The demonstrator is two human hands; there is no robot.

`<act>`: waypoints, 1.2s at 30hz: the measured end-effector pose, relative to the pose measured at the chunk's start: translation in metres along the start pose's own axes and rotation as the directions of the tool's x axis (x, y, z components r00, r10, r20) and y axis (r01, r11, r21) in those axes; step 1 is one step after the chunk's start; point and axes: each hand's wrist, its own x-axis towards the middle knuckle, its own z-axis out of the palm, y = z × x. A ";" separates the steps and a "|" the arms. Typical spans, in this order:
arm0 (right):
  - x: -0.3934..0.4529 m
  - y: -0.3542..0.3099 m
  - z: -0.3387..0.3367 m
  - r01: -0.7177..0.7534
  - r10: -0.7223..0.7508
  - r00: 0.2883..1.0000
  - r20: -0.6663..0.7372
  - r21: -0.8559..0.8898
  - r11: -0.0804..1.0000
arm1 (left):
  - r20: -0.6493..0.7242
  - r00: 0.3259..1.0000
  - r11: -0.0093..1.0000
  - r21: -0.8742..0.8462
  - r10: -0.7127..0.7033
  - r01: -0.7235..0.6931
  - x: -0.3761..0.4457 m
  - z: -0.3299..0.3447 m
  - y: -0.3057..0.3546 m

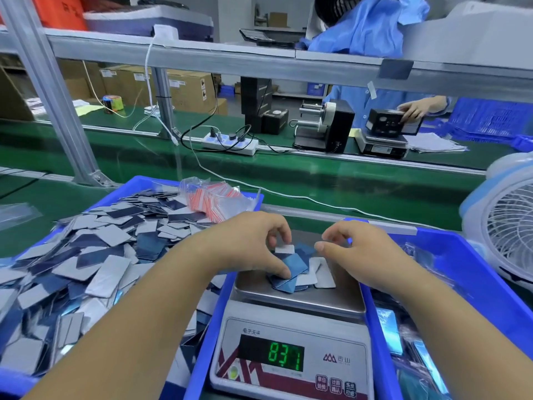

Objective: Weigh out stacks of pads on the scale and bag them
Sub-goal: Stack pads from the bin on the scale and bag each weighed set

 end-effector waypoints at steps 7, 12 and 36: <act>-0.005 -0.008 0.000 0.013 -0.015 0.993 0.115 0.011 1.000 | 0.167 0.973 0.975 0.184 -0.159 0.128 0.005 -0.010 0.017; -0.009 -0.015 -0.005 0.030 -0.017 0.985 0.171 -0.076 0.997 | 0.217 0.957 0.947 0.298 -0.192 0.122 0.008 -0.005 0.034; -0.013 -0.011 -0.006 -0.199 -0.008 0.939 0.344 0.561 0.803 | 0.041 0.993 0.994 0.001 -0.108 0.109 -0.004 0.016 0.043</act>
